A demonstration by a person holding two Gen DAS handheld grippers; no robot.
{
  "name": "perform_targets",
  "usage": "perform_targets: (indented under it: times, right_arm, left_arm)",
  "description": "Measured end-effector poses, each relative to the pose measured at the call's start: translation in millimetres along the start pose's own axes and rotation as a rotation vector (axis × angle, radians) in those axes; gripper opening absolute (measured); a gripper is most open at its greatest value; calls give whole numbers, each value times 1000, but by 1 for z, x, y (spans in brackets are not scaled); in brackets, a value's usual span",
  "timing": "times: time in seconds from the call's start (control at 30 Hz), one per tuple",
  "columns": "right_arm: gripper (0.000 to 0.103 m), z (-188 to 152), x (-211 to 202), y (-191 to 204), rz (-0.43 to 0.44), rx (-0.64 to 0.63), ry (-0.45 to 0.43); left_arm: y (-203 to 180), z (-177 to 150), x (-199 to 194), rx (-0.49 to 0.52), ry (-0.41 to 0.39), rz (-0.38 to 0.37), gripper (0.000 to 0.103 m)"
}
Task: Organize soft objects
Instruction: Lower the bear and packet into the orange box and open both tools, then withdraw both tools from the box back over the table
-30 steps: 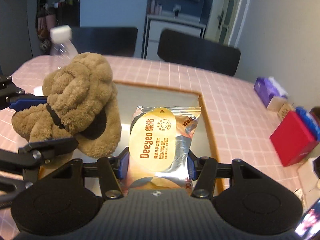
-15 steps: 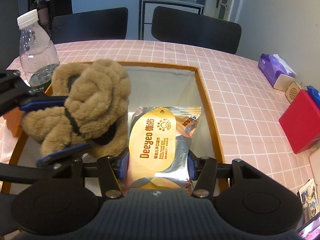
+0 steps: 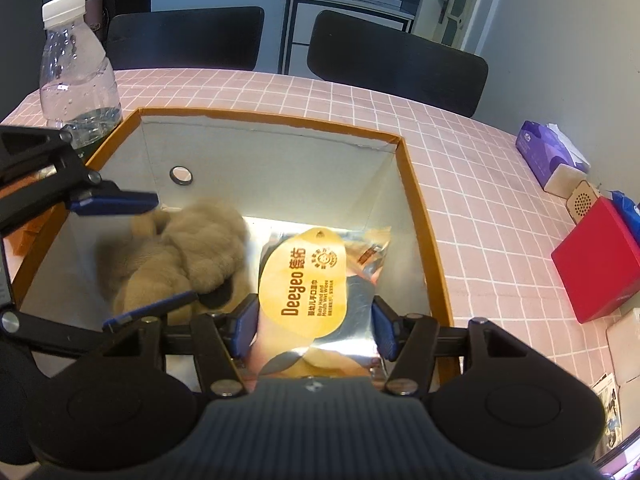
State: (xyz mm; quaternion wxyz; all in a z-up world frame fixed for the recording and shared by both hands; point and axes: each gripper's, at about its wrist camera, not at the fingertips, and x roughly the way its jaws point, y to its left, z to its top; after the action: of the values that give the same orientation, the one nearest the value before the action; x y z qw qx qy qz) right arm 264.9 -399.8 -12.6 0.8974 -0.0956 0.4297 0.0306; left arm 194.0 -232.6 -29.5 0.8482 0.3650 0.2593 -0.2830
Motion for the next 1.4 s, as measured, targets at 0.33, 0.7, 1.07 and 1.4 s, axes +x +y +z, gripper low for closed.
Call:
perform_targets:
  times: [0.33,0.7,1.07,1.4]
  right_arm:
    - [73,2,-22,-5,-1,38,-46]
    - [76,2,-65,10,-8,62,-142]
    - [78,-6,-130,63,45,7,-315]
    - [80,-35,-152,117,112,24,-381]
  left_arm:
    - [8,-5,-29,-27,-64,19,71]
    - [21,-28,-87,-181,-209,28,71]
    - [47,-74,-141,-407,-353,71,71]
    - [65,-124,-160,-539,-394,128,71]
